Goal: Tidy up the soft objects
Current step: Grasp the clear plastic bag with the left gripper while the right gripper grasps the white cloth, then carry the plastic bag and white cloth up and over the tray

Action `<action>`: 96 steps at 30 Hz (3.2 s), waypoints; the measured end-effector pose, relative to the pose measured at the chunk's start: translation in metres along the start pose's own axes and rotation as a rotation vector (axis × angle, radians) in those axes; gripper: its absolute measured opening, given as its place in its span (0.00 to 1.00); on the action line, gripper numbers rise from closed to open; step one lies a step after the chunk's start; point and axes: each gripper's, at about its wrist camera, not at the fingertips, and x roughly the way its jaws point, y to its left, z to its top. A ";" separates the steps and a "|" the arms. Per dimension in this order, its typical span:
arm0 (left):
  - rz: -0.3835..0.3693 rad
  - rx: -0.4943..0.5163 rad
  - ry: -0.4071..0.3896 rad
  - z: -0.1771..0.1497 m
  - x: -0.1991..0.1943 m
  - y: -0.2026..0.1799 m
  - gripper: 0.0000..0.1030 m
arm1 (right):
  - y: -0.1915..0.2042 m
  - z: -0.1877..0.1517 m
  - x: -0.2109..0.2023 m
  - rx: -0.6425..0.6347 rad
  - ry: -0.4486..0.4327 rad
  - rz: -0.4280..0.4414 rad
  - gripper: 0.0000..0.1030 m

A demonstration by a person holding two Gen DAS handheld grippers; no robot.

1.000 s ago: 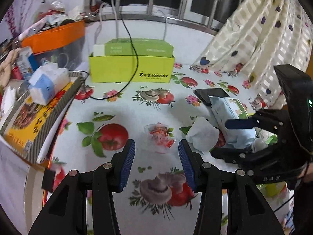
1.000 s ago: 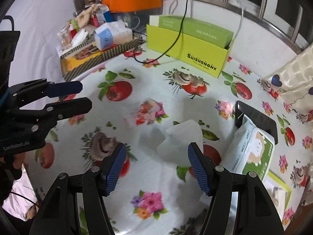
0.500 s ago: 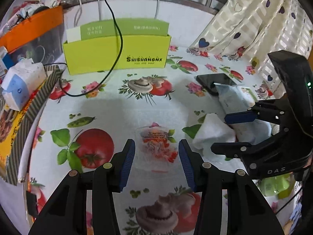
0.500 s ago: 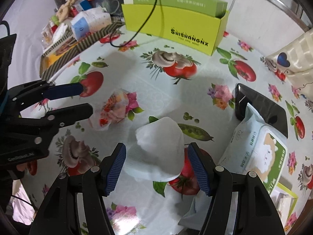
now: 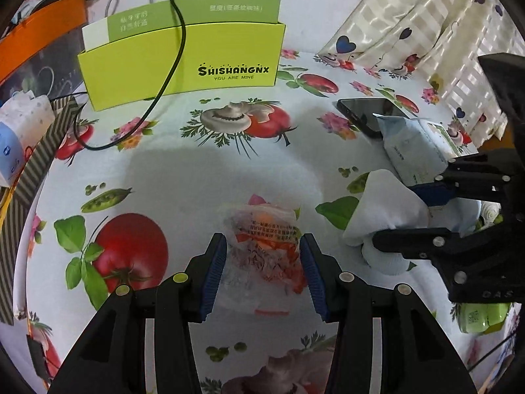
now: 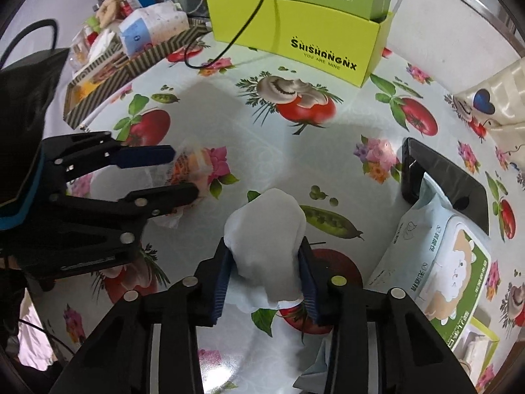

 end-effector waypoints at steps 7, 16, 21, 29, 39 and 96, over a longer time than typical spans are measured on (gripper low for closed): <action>0.049 0.022 -0.026 -0.003 0.002 -0.008 0.40 | 0.002 -0.004 -0.016 -0.003 -0.044 -0.002 0.31; 0.086 0.015 -0.098 -0.005 -0.029 -0.017 0.20 | 0.007 -0.016 -0.043 0.016 -0.105 0.010 0.31; 0.088 0.009 -0.135 -0.009 -0.048 -0.026 0.19 | 0.015 -0.026 -0.062 0.028 -0.148 0.023 0.31; 0.086 -0.033 -0.208 -0.024 -0.092 -0.040 0.19 | 0.025 -0.052 -0.099 0.051 -0.236 0.029 0.31; 0.044 -0.090 -0.263 -0.052 -0.128 -0.062 0.19 | 0.040 -0.092 -0.140 0.069 -0.334 0.044 0.31; -0.145 0.055 -0.313 -0.098 -0.165 -0.179 0.19 | -0.029 -0.300 -0.236 0.423 -0.581 -0.067 0.31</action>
